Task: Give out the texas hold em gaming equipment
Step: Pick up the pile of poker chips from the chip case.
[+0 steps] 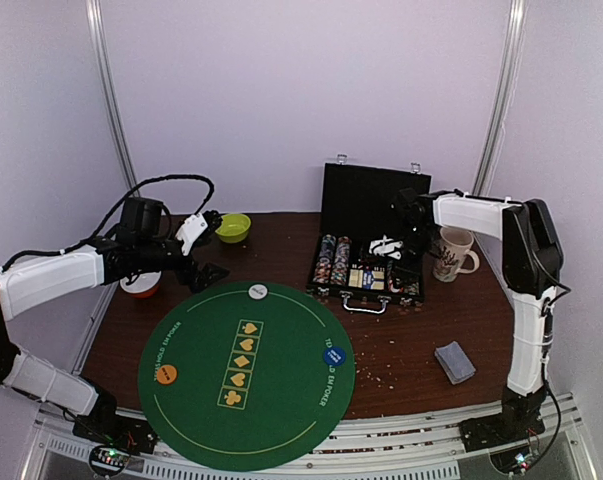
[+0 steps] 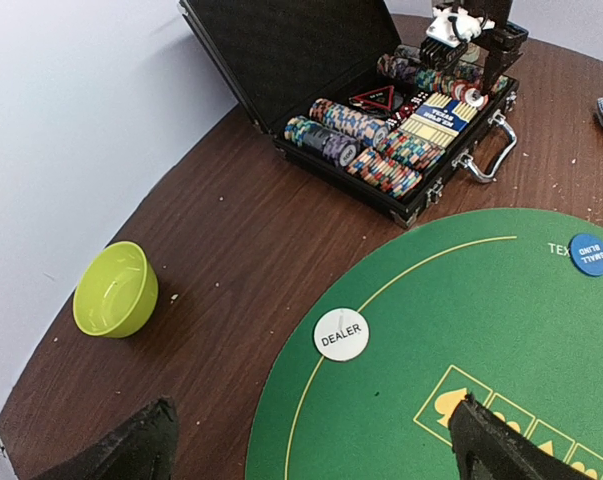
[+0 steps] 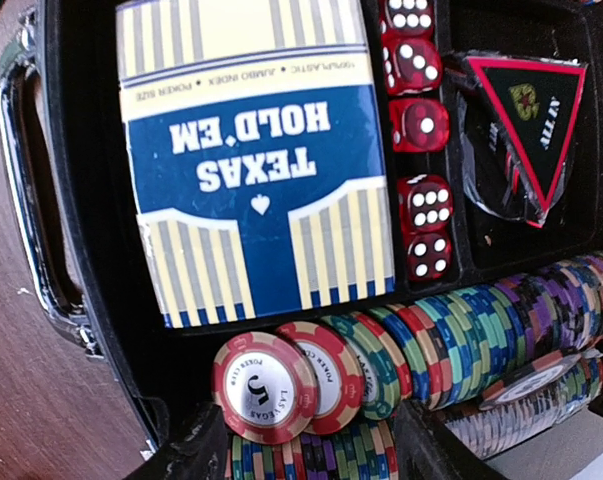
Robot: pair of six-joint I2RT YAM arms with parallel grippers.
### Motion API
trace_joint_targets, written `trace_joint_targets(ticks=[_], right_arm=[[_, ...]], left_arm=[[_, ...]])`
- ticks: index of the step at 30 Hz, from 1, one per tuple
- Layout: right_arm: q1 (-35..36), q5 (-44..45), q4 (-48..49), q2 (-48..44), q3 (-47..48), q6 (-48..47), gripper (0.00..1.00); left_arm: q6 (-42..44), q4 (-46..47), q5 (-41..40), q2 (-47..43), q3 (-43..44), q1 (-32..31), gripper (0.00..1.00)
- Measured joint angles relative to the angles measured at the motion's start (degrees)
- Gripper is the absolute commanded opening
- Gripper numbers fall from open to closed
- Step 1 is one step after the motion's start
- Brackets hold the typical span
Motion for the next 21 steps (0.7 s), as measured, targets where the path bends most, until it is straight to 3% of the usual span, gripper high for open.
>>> trace_joint_targets(ticks=[14,18,21], right_arm=[[4.1,5.7,0.5,3.6,-0.1,-0.7,0.47],[4.4,5.8,1.2,3.3,-0.7,-1.8,0.23],[4.4,5.9,1.0,3.3,-0.7,-1.4,0.13]], left_arm=[[0.0,0.0,0.0,0.0,0.0,0.0,0.98],[0.0,0.0,0.0,0.0,0.0,0.0,0.98],[0.0,0.0,0.0,0.0,0.0,0.0,0.98]])
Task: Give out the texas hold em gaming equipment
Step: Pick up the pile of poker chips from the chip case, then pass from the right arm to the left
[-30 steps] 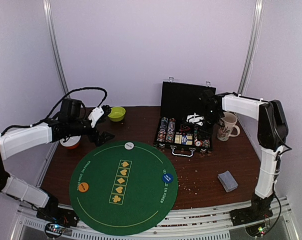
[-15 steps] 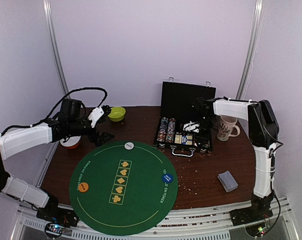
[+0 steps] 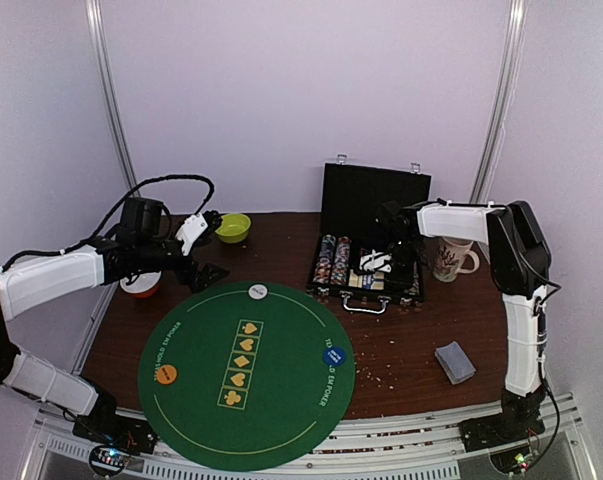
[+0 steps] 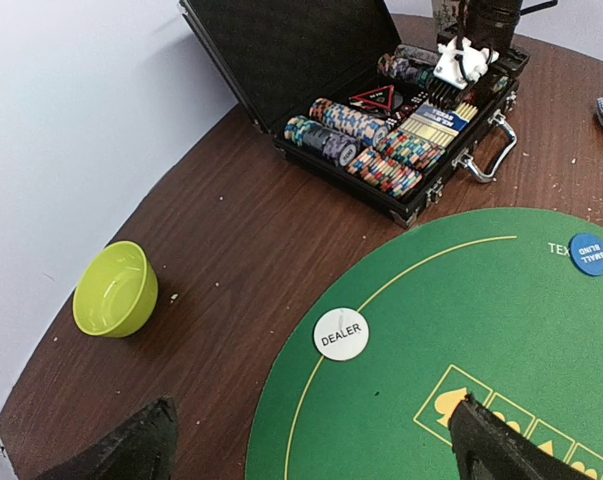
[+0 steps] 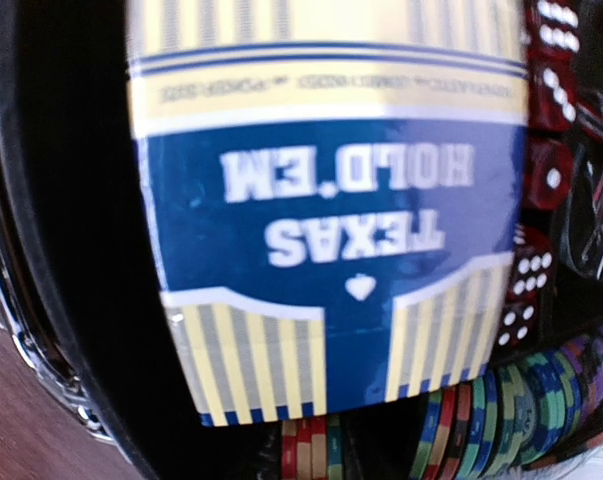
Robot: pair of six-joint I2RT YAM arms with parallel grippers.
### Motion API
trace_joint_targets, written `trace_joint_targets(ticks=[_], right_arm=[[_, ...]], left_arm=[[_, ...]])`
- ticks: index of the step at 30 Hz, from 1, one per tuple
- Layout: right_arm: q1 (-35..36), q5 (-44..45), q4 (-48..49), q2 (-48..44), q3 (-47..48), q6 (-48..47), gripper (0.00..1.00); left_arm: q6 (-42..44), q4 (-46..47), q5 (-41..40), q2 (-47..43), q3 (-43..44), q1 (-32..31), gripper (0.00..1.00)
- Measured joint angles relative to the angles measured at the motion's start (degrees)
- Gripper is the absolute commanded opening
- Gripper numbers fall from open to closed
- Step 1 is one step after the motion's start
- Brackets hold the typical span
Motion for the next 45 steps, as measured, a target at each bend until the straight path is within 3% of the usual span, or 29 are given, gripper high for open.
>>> trace_joint_targets(ticks=[7,15,23,31,39,45], right_arm=[[0.1,2.8,0.0,0.1,0.9,0.8,0.00],[0.2,5.2,2.2,-5.2,0.9,5.4,0.00],[2.6,9.5,5.9,-15.1,0.5,18.7,0.00],[13.2,14.4,8.9,-22.1,0.5,32.2,0.00],[18.9,3.2,9.8,-22.1,0.5,48.6,0.00],[21.1,-13.9,21.4,-26.4,-15.0,66.0,0.00]], left_arm=[[0.0,0.0,0.0,0.0,0.0,0.0,0.98],[0.0,0.0,0.7,0.0,0.0,0.0,0.98],[0.3,0.1,1.9,0.0,-0.9,0.0,0.98],[2.4,0.9,5.2,-2.5,-3.0,-0.9,0.98],[10.0,2.1,3.6,-10.5,-4.4,-12.9,0.98],[12.8,3.7,-4.0,-11.1,-5.1,-24.3,0.98]])
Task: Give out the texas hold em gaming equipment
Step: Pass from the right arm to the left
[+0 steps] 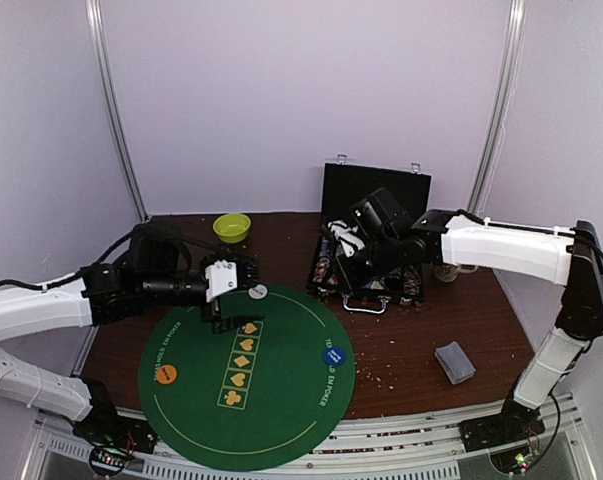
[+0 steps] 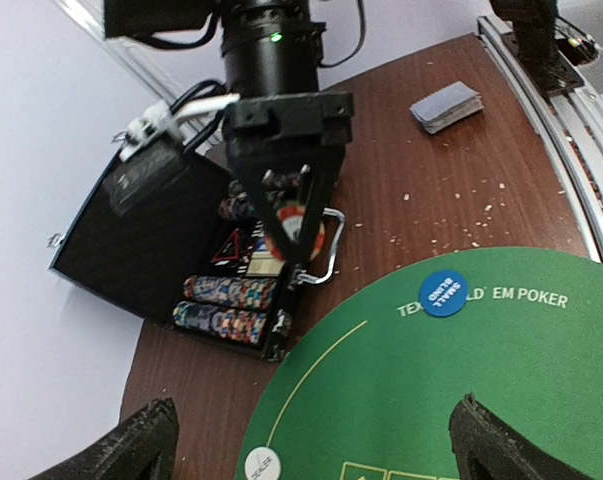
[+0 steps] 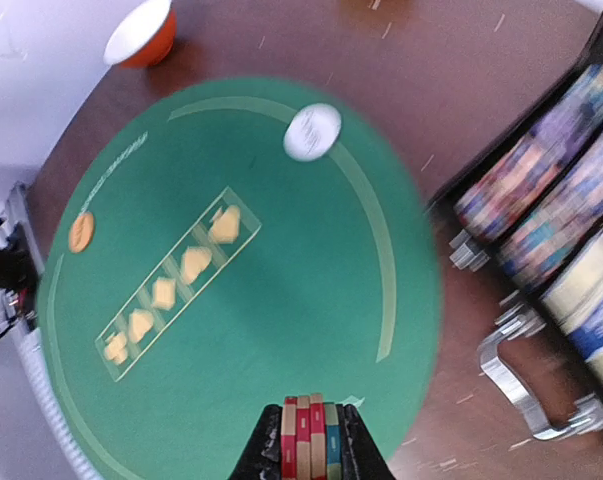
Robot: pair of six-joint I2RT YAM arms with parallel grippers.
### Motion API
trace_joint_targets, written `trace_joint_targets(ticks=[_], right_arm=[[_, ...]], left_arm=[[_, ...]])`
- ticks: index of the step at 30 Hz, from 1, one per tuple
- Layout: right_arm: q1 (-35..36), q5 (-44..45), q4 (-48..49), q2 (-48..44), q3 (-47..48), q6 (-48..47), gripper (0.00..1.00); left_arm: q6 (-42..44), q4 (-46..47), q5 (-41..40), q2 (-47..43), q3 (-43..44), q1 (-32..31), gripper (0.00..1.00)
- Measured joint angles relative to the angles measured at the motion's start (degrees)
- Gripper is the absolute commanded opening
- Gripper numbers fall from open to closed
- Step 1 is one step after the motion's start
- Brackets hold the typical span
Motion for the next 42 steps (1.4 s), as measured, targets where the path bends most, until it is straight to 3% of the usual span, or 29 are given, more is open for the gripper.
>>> trace_joint_targets(ticks=[6,12,18,25,34,37,38,42], right_arm=[[3.3,-11.1,12.9,-0.2,-12.9,13.2,0.00],[4.8,-17.8,24.7,-0.3,-21.7,21.6,0.00],[4.8,-21.0,30.8,-0.3,-23.4,26.0,0.00],[4.8,-22.6,35.2,0.5,-23.2,29.6,0.00],[4.4,-22.0,36.7,1.6,-23.0,30.4,0.00],[4.4,-22.0,36.6,1.7,-23.0,30.4,0.00],[4.4,-22.0,36.7,1.6,-23.0,30.4,0.02],[4.0,-22.0,35.6,1.7,-22.6,29.8,0.41]], left_arm=[[-1.7,4.1,-7.1,10.0,-0.5,-10.8,0.98],[-6.4,9.2,-6.8,18.3,-0.5,-11.3,0.93],[-9.2,12.3,-7.2,24.5,0.9,-12.9,0.83],[-11.2,19.1,-9.3,26.1,0.9,-13.4,0.58],[-14.8,22.2,-11.6,28.2,1.7,-13.2,0.02],[-14.9,22.1,-11.6,28.2,1.7,-13.2,0.00],[-14.9,22.1,-11.6,28.2,1.7,-13.2,0.00],[-15.0,21.8,-11.6,28.2,1.8,-13.2,0.00]])
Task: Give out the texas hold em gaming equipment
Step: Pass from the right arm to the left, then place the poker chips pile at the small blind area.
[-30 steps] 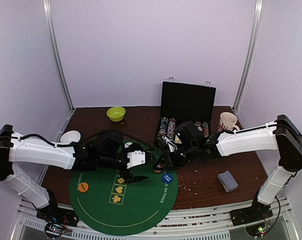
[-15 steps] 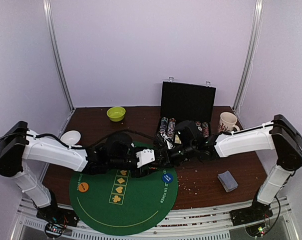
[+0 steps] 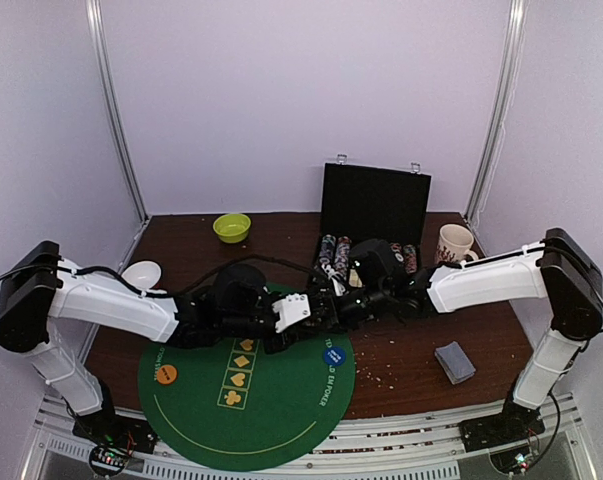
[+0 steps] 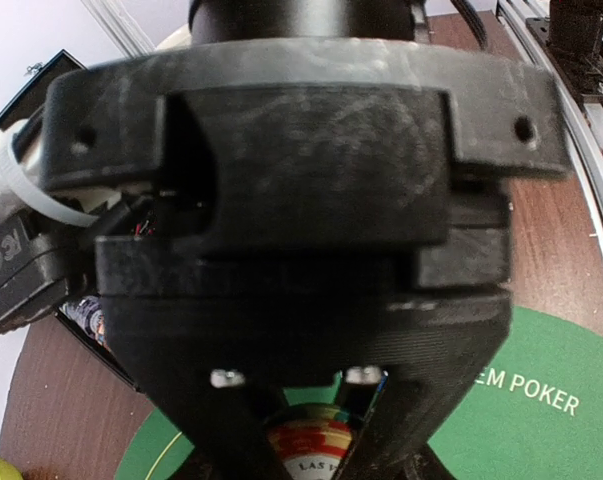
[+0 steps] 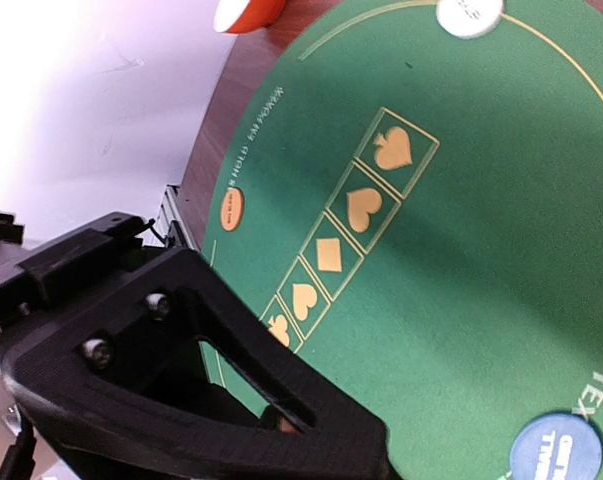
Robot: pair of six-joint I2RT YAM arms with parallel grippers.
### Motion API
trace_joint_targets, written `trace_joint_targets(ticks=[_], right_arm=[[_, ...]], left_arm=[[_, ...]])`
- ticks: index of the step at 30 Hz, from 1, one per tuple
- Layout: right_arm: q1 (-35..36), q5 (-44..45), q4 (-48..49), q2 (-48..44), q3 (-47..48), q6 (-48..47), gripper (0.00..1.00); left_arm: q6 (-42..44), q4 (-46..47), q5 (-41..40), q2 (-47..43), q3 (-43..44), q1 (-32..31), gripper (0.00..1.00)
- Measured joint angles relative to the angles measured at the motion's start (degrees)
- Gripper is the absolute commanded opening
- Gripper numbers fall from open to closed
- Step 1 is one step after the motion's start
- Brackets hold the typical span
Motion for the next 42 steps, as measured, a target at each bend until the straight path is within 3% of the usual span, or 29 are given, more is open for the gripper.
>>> trace_joint_targets(ticks=[5,15,26,32,34,42], right_arm=[[-1.1,0.2,-4.7,0.0,0.8,-1.9,0.59],[-5.5,3.7,-10.3,-2.0,-0.5,-5.0,0.59],[-12.9,23.3,-26.1,-12.5,-1.6,-14.6,0.60],[-14.4,32.1,-32.5,-15.6,-1.6,-17.9,0.60],[-14.5,33.6,-33.8,-16.2,-1.6,-18.6,0.60],[-14.7,36.3,-36.8,-16.5,-1.0,-20.3,0.61]], left_arm=[[0.6,-4.5,0.0,0.9,1.9,-0.1,0.00],[-0.2,-13.3,-0.3,6.9,4.3,0.0,0.00],[-5.2,-27.7,-1.5,23.4,26.4,1.4,0.00],[-7.2,-33.6,-3.3,27.7,32.8,1.5,0.00],[-8.0,-35.3,-3.8,28.6,34.5,1.7,0.11],[-11.0,-38.4,-2.6,30.4,37.7,2.8,0.32]])
